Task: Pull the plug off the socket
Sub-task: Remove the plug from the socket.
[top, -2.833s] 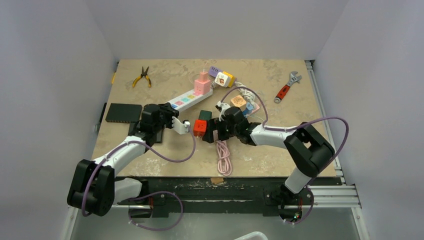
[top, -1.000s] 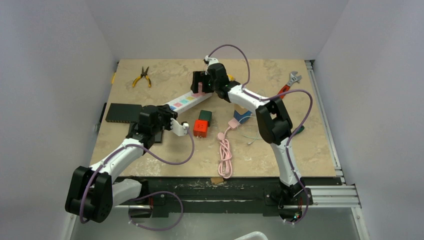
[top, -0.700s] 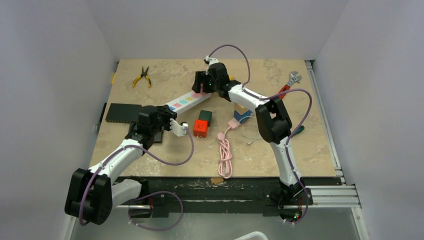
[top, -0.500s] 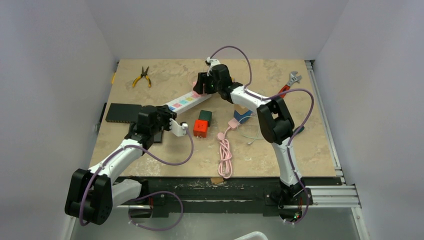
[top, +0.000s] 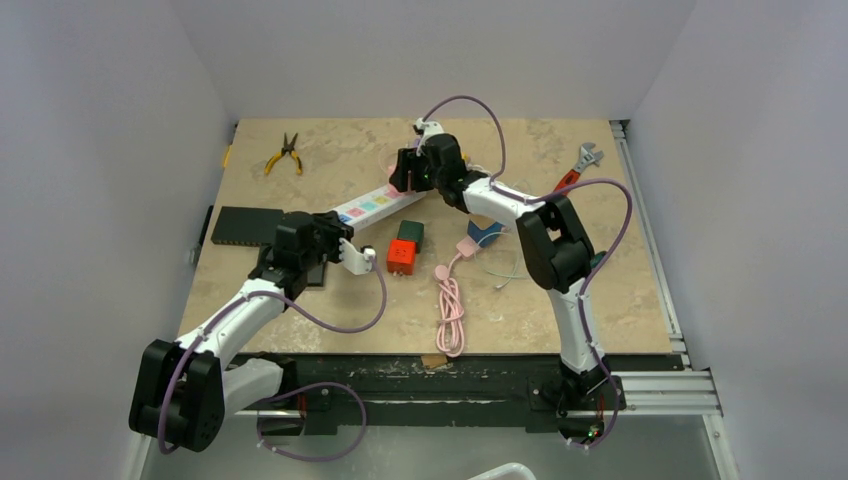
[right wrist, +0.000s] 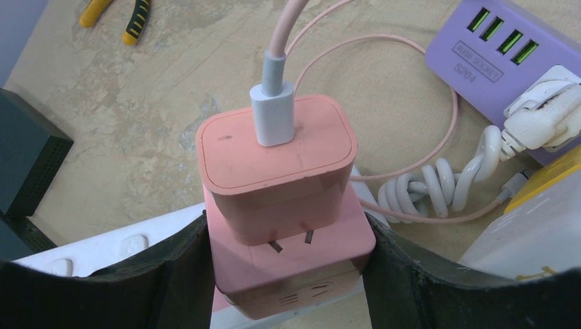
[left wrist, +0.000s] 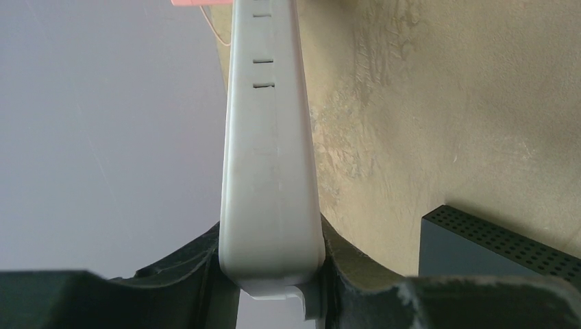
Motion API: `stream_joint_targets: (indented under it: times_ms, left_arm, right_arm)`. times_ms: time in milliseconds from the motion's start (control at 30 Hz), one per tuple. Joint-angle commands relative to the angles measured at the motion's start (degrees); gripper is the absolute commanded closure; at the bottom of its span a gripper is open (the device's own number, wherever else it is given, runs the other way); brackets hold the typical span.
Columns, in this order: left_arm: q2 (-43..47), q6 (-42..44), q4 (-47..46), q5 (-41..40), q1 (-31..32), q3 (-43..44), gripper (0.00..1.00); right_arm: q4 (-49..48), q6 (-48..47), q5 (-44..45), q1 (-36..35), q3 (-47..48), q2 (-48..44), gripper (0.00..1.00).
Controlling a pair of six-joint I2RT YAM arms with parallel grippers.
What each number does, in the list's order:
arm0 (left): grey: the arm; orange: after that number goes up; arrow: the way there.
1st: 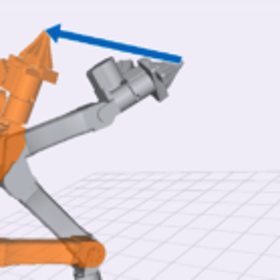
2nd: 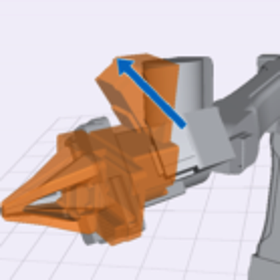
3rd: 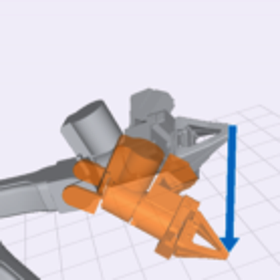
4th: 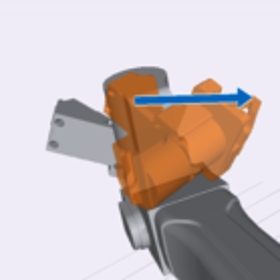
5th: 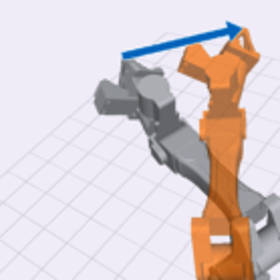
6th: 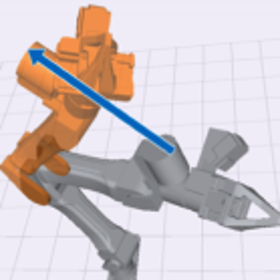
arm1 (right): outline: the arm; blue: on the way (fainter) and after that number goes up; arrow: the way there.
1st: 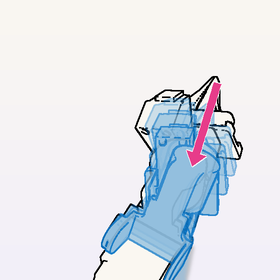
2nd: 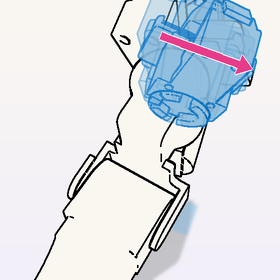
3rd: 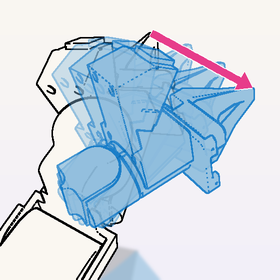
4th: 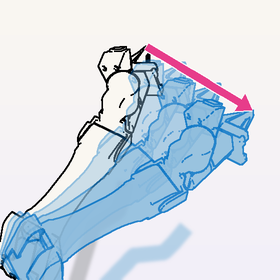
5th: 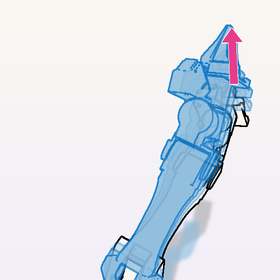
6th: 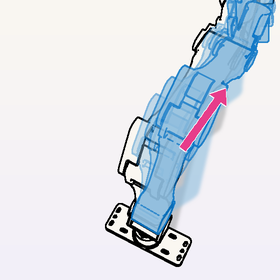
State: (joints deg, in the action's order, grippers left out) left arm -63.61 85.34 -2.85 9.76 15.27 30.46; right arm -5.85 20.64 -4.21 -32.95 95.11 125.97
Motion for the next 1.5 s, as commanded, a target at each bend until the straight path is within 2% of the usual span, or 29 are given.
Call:
stream_joint_targets:
  times_ms: [0,300,567,667,733,800,867,1067,1200,1300,1467]
  left_arm:
    - [-0.11,3.01,7.01,-0.76,0.01,-1.79,1.0]
    - [-0.9,3.48,9.59,-2.27,0.2,-2.29,1.0]
    - [-1.04,2.52,9.76,-3.2,0.29,-2.68,1.0]
    - [-1.08,2.22,9.97,-3.38,0.29,-2.7,1.0]
    - [-1.15,2.1,10.07,-3.39,0.25,-2.64,1.0]
    - [-1.35,2.11,10.06,-3.49,0.27,-2.53,1.0]
    - [-1.35,2.11,10.24,-3.59,0.29,-2.35,1.0]
    - [-0.9,1.62,10.78,-4.12,0.29,-2.2,1.0]
    - [-0.9,1.47,10.76,-4.2,0.29,-2.47,1.0]
    - [-0.82,1.4,10.64,-4.31,0.29,-2.55,1.0]
    - [-1.0,1.53,10.54,-4.69,0.29,-2.93,1.0]
  right_arm:
    - [-8.19,3.31,5.44,1.66,4.47,-5.86,1.0]
    - [-14.81,11.37,5.96,4.86,2.11,-8.32,1.0]
    - [-12.92,11.58,7.07,5.53,3.68,-8.57,1.0]
    - [-12.27,6.48,7.74,3.16,3.54,-9.1,1.0]
    - [-9.46,-0.62,12.09,-0.73,4.59,-9.29,1.0]
    - [-9.52,-3.38,13.9,-2.52,4.04,-9.78,1.0]
    - [-10.58,-1.78,13.46,-2.1,3.47,-10.26,1.0]
    - [-11.13,9.49,9.11,5.75,4.92,-10.57,1.0]
    - [-10.18,9.19,8.65,6.28,7.09,-10.41,1.0]
    - [-12.16,12.63,5.89,7.62,5.82,-10.57,1.0]
    - [-11.53,13.45,6.83,7.95,5.28,-11.09,1.0]
